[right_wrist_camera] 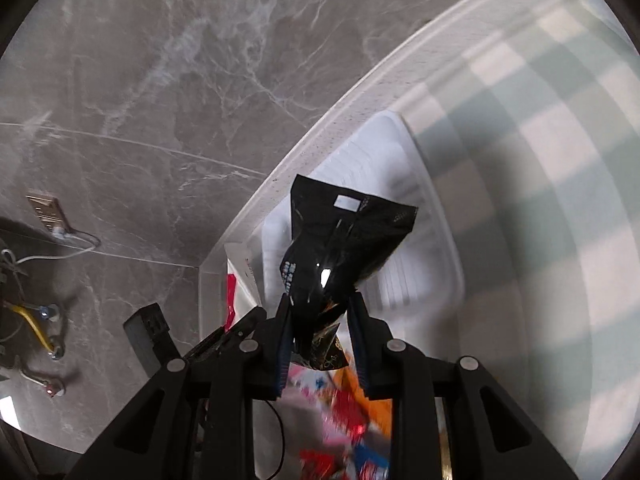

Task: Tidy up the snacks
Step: 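Carry both packets into the white tray and open both tools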

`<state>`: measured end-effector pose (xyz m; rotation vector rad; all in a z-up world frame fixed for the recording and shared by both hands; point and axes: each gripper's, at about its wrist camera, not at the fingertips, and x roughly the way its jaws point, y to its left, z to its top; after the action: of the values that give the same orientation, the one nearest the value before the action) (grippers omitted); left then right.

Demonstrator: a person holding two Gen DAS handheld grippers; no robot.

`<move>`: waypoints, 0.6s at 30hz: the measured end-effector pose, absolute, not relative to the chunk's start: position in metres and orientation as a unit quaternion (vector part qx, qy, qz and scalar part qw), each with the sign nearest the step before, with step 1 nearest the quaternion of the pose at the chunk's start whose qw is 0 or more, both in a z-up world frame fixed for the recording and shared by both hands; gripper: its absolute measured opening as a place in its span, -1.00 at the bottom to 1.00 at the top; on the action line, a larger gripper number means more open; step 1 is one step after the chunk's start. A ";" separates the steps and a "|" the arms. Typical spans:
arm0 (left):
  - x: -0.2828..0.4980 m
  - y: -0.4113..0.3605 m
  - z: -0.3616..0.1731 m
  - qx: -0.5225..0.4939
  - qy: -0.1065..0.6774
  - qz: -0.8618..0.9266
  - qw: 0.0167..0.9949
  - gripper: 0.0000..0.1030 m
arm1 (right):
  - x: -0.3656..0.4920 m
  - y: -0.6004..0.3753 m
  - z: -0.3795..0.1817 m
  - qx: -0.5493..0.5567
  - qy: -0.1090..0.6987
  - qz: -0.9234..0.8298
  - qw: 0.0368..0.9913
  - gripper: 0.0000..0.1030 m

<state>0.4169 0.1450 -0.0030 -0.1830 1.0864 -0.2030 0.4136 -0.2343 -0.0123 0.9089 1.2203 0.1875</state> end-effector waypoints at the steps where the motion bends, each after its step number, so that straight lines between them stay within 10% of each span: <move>1: 0.422 0.144 -0.007 -0.084 0.518 -0.094 0.846 -0.57 | 0.421 -0.233 -0.016 0.407 0.557 0.085 0.720 -0.46; 9: 0.460 0.143 -0.033 -0.067 0.528 -0.078 0.843 -0.57 | 0.451 -0.220 -0.038 0.346 0.582 0.068 0.732 0.12; 18: 0.458 0.144 -0.025 -0.074 0.497 -0.076 0.861 -0.56 | 0.429 -0.220 -0.016 0.310 0.569 0.074 0.759 0.24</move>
<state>0.4575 0.1439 -0.0250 -0.1560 1.0422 -0.1602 0.4286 -0.2204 -0.0156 0.6743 1.2384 0.1611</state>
